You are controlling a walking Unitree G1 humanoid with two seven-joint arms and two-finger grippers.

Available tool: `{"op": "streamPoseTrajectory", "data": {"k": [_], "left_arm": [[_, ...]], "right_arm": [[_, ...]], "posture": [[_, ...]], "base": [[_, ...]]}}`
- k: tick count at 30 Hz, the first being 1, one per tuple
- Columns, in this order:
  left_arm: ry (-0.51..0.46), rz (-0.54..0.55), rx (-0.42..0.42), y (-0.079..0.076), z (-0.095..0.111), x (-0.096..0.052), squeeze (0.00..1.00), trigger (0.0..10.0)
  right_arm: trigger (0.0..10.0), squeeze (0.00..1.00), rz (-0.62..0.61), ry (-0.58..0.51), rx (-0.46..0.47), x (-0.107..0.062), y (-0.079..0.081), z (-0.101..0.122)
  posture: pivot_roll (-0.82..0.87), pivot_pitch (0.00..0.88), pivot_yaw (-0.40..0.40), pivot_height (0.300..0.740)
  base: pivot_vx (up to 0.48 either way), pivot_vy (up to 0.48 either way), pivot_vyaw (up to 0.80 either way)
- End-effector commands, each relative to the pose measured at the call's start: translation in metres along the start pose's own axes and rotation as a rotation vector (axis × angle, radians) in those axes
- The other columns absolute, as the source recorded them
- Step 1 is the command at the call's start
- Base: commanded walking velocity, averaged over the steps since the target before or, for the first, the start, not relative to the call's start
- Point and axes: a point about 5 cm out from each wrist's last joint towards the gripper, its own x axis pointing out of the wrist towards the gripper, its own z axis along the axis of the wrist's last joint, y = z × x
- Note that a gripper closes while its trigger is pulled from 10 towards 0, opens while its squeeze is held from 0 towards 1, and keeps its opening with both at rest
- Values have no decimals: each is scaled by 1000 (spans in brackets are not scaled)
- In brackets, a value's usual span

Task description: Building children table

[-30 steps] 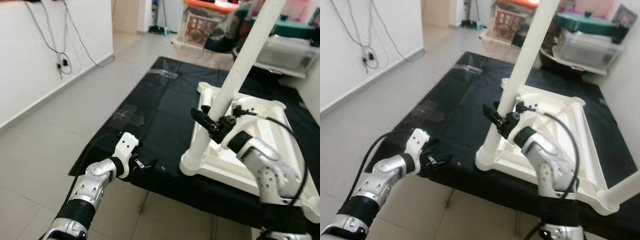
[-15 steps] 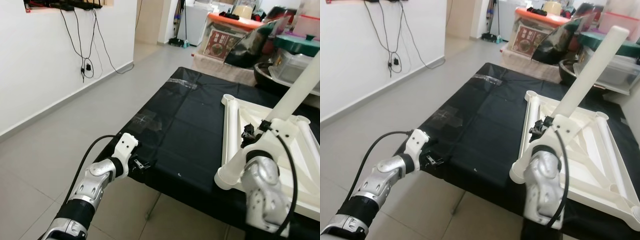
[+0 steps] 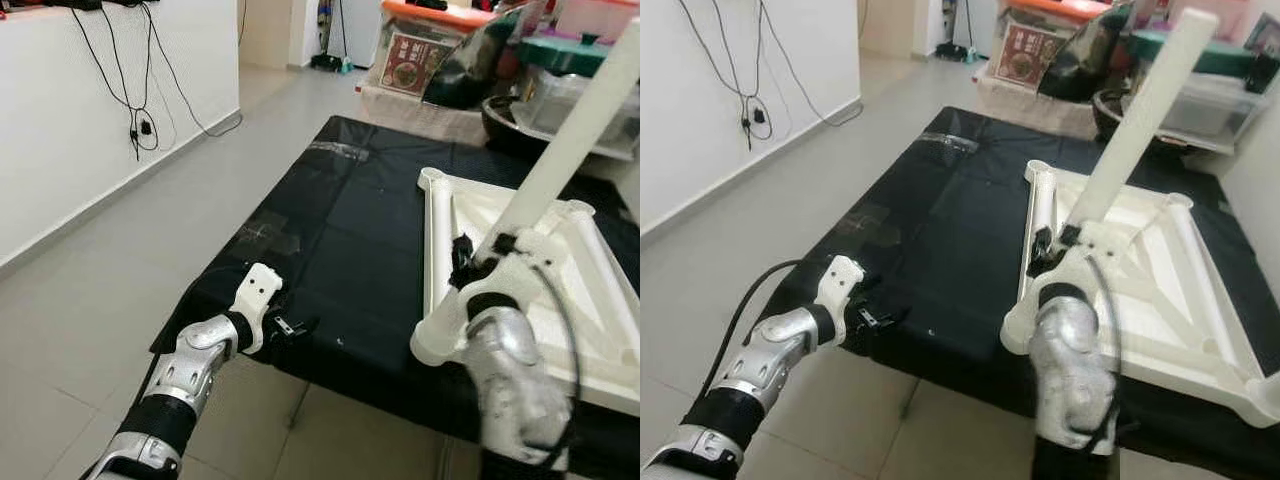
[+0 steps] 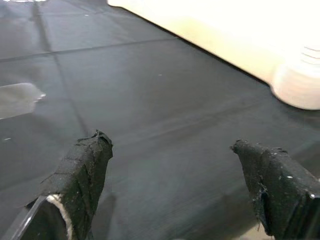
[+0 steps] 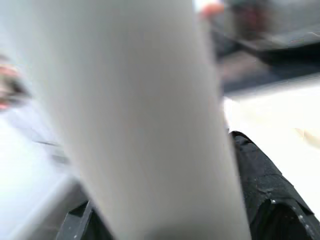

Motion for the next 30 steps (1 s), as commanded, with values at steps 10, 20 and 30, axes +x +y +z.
{"op": "streamPoseTrajectory", "data": {"k": [10,20,30], "left_arm": [[8,-15,4,-1,0,4,0,10000],[6,-8,6,0,0,4,0,10000],[8,-3,3,-2,-5,1,0,10000]], "right_arm": [[10000,0,638,99,-81,-11,33,2],[10000,0,745,351,-220,12,23,-49],[0,0,61,252,-259,33,-43,-48]], "posture": [[131,0,-109,740],[161,0,-129,740],[149,0,-130,740]], "base": [[0,0,0],[0,0,0],[0,0,0]]}}
